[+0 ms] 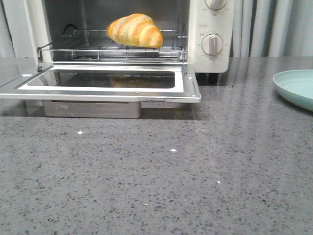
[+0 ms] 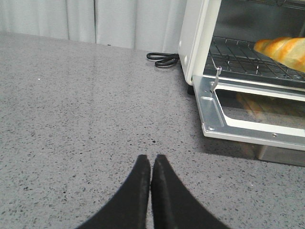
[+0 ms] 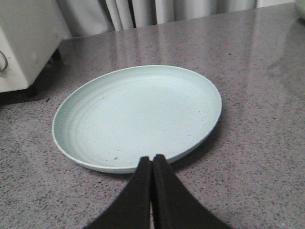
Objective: Put bread in oven
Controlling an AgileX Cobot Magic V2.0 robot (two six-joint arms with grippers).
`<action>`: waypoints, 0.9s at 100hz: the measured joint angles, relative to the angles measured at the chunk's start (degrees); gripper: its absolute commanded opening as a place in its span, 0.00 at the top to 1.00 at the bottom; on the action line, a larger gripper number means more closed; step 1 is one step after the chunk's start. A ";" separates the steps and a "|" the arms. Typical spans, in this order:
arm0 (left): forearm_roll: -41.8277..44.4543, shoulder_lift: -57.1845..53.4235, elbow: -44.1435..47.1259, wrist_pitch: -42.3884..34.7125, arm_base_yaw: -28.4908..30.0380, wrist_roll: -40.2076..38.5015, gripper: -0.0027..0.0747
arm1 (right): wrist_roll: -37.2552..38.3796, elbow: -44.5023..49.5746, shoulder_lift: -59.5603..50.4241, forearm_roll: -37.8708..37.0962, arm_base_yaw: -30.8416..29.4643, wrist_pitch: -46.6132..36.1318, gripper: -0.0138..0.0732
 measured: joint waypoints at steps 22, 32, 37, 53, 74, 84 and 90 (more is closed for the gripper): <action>0.00 0.00 0.00 0.00 0.00 0.00 0.99 | -0.75 3.19 -6.14 0.00 -0.93 -0.13 0.92; 0.00 0.00 0.00 0.00 0.00 0.00 0.99 | -0.97 4.93 -9.32 0.00 -0.93 -0.13 0.92; 0.00 0.00 0.00 0.00 0.00 0.00 0.99 | -0.97 5.47 -10.98 0.00 -0.93 0.00 0.92; 0.00 0.00 0.00 0.00 0.00 0.00 0.99 | -1.10 7.71 -13.41 0.00 -0.93 1.74 0.92; 0.00 0.00 0.00 0.00 0.00 0.00 0.99 | -1.23 10.00 -13.50 0.00 -0.93 2.70 0.92; 0.00 0.00 0.00 0.00 0.00 0.00 0.99 | -1.23 10.13 -13.50 0.00 -0.93 3.07 0.92; 0.00 0.00 0.00 0.00 0.00 0.00 0.99 | -1.23 10.13 -13.50 0.00 -0.93 3.07 0.92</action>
